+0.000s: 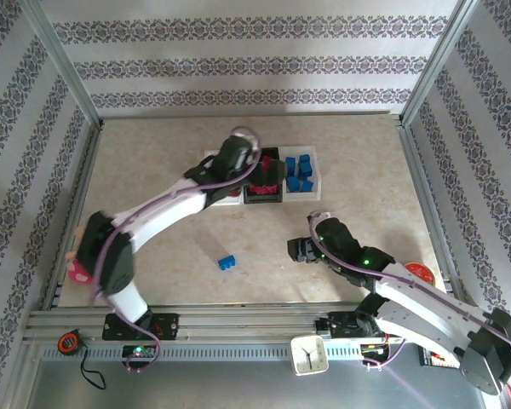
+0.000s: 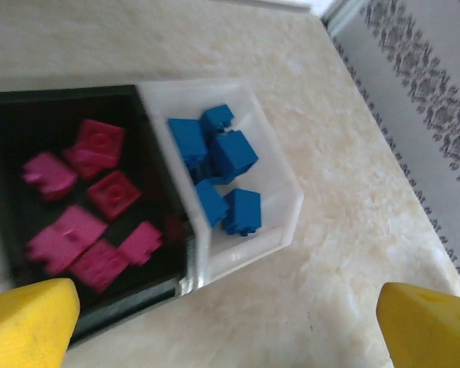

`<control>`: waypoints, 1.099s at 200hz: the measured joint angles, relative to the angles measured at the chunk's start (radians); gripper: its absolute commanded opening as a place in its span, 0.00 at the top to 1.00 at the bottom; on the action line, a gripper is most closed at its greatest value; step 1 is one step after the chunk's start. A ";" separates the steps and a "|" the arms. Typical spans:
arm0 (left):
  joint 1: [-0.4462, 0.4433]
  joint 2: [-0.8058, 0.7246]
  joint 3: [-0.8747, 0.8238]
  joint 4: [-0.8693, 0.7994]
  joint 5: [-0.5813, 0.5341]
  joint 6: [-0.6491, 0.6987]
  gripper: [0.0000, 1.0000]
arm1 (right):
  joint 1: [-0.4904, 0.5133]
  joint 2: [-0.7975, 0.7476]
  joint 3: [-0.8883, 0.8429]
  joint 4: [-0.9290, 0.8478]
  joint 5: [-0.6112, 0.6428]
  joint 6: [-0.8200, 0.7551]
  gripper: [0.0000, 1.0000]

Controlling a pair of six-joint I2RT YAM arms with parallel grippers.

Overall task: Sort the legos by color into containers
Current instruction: Pick up the lego from the bottom-center of the table.

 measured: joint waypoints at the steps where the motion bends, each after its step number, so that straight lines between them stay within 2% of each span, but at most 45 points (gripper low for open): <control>1: 0.002 -0.017 -0.020 0.006 -0.002 0.000 0.00 | 0.003 0.006 0.000 0.003 0.000 0.000 0.21; 29: 0.019 -0.343 -0.363 0.051 -0.071 -0.031 0.00 | 0.076 0.144 0.010 0.080 -0.007 0.010 0.21; 58: 0.019 -0.648 -0.633 -0.011 -0.144 -0.077 0.00 | 0.161 0.322 0.068 0.166 -0.013 0.014 0.21; 92: 0.019 -0.976 -0.776 -0.156 -0.221 -0.131 0.00 | 0.286 0.545 0.195 0.246 -0.017 0.017 0.21; 116: 0.019 -1.136 -0.807 -0.265 -0.264 -0.165 0.00 | 0.361 0.670 0.285 0.283 -0.018 0.017 0.20; 142: 0.019 -1.234 -0.827 -0.348 -0.295 -0.195 0.00 | 0.405 0.774 0.364 0.307 0.002 0.024 0.16; 168: 0.019 -1.267 -0.851 -0.397 -0.313 -0.217 0.00 | 0.430 0.869 0.429 0.312 0.053 0.039 0.15; 196: 0.019 -1.267 -0.865 -0.415 -0.316 -0.230 0.00 | 0.454 0.954 0.494 0.303 0.109 0.057 0.22; 220: 0.019 -1.267 -0.873 -0.415 -0.316 -0.240 0.00 | 0.462 0.967 0.497 0.295 0.137 0.069 0.31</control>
